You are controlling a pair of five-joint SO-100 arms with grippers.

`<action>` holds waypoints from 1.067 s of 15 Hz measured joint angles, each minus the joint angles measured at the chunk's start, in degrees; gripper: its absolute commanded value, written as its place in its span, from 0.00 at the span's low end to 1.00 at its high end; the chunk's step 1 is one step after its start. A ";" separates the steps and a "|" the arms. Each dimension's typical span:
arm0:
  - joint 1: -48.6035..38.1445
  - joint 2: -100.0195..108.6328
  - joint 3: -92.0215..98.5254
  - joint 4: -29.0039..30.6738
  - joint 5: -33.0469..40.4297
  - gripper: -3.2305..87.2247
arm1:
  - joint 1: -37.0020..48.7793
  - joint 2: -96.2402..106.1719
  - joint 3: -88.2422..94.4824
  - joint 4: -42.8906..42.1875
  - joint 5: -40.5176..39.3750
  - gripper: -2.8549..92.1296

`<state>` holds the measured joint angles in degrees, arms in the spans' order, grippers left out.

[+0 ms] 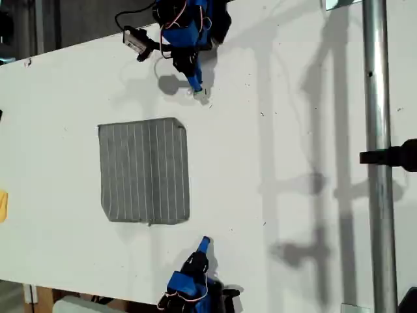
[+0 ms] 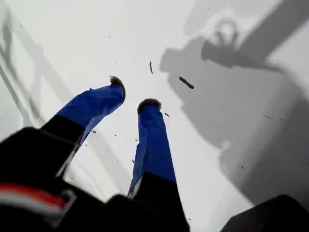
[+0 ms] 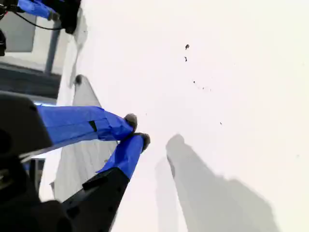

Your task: Grasp corners of a towel and fold twice.

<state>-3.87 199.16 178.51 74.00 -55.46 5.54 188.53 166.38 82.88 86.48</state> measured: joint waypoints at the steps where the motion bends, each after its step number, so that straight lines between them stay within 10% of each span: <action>1: -0.35 0.00 -0.18 0.70 -0.70 0.00 | -0.09 0.00 -0.09 0.00 0.44 0.03; 5: -11.60 -0.18 -7.56 4.31 -31.38 0.00 | -1.23 0.00 -5.45 0.53 1.05 0.03; 16: -11.43 -40.43 -36.56 -1.49 -29.18 0.00 | 0.09 -39.99 -40.78 0.09 -8.61 0.03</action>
<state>-15.29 158.73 141.94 72.51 -84.64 5.62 148.54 125.60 82.97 77.87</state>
